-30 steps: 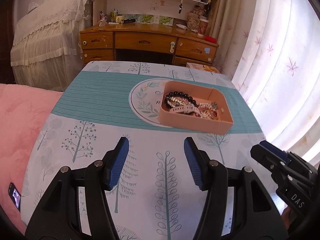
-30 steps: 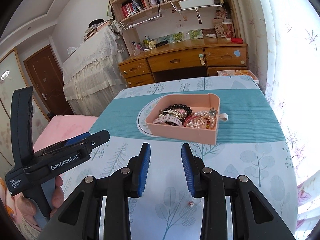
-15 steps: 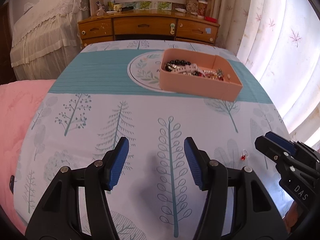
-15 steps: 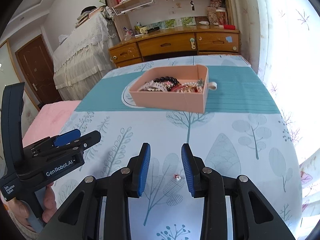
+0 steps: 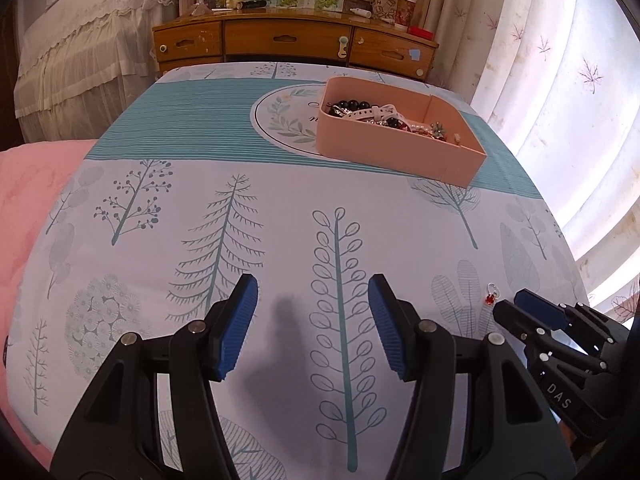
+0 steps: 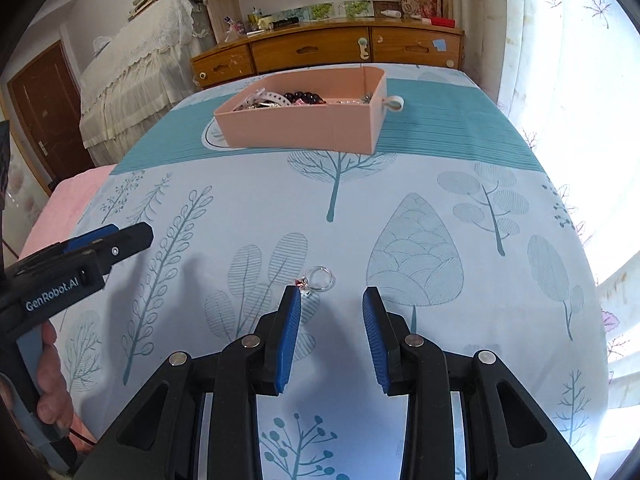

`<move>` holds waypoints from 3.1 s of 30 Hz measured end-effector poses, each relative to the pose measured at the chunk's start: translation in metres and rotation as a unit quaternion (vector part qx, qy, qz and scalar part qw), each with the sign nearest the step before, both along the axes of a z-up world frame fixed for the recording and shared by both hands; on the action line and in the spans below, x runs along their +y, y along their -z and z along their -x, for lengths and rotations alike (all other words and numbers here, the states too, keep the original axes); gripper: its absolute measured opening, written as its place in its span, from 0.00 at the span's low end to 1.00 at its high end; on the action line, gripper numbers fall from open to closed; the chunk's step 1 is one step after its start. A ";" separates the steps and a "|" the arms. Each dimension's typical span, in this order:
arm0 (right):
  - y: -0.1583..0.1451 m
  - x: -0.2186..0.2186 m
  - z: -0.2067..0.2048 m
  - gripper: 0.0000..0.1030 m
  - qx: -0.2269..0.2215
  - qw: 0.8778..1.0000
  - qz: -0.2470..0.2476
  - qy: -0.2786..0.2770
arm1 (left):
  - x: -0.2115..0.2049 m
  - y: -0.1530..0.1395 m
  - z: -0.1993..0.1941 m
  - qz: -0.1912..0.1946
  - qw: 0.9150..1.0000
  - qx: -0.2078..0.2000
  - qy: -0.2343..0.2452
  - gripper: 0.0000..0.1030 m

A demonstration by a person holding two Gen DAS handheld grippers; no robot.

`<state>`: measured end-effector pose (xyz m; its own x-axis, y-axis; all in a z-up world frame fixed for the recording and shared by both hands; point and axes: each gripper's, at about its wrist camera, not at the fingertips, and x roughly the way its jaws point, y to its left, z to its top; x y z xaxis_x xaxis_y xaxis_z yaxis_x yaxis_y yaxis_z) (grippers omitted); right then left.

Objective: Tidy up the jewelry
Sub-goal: 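Withdraw left tool from box while right tool moves to red-gem ring, then grasp red-gem ring with right tool and lift it, then carry red-gem ring into pink box with right tool and open it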

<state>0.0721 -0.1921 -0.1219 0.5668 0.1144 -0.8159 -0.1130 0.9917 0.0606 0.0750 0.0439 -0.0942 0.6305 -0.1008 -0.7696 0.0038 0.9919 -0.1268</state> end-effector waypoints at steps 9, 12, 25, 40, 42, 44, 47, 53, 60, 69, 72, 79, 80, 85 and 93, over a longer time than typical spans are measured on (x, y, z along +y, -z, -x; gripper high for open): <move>0.002 0.017 -0.008 0.32 -0.001 1.000 0.003 -0.030 | -0.002 0.003 -0.001 0.003 1.000 0.005 0.005 0.53; 0.003 0.021 -0.013 0.32 -0.003 0.999 0.001 -0.035 | -0.001 0.005 -0.002 0.005 1.000 0.007 0.006 0.53; 0.008 0.033 -0.021 0.26 -0.016 0.998 0.030 -0.055 | 0.001 0.007 -0.002 0.011 1.000 0.010 0.007 0.53; 0.009 0.030 -0.017 0.08 -0.022 0.998 0.041 -0.052 | 0.002 0.003 -0.004 0.016 1.000 0.008 0.008 0.53; 0.005 0.029 -0.017 0.08 -0.019 0.998 0.028 -0.052 | 0.002 0.000 -0.006 0.022 1.000 0.012 0.010 0.53; -0.001 0.028 -0.018 0.08 -0.022 0.998 0.018 -0.051 | 0.002 -0.007 -0.009 0.021 1.000 0.012 0.012 0.53; -0.020 0.028 -0.020 0.08 -0.036 0.998 0.007 -0.055 | 0.001 -0.021 -0.015 0.019 1.000 0.004 0.017 0.53; -0.071 0.031 -0.041 0.08 -0.075 0.995 -0.004 -0.066 | 0.002 -0.065 -0.053 0.038 0.998 0.002 0.045 0.53; -0.147 0.027 -0.101 0.08 -0.115 0.991 -0.039 -0.059 | 0.007 -0.118 -0.123 0.051 0.998 -0.009 0.040 0.59; -0.192 0.010 -0.209 0.08 -0.077 0.994 -0.074 -0.021 | 0.006 -0.139 -0.199 0.076 0.997 0.013 0.027 0.67; -0.186 0.008 -0.246 0.08 -0.055 0.996 -0.076 -0.007 | 0.007 -0.128 -0.221 0.080 0.996 0.035 0.018 0.67; -0.149 0.014 -0.289 0.08 -0.027 0.998 -0.061 0.006 | 0.012 -0.092 -0.250 0.083 0.994 0.071 -0.001 0.67; -0.143 0.014 -0.292 0.08 -0.021 0.998 -0.062 0.005 | 0.013 -0.088 -0.251 0.082 0.994 0.074 -0.002 0.67; -0.123 0.015 -0.295 0.09 -0.015 0.998 -0.062 0.009 | 0.017 -0.076 -0.254 0.084 0.993 0.083 -0.006 0.70; -0.117 0.014 -0.289 0.10 -0.015 0.998 -0.065 0.010 | 0.021 -0.080 -0.246 0.070 0.995 0.076 -0.007 0.71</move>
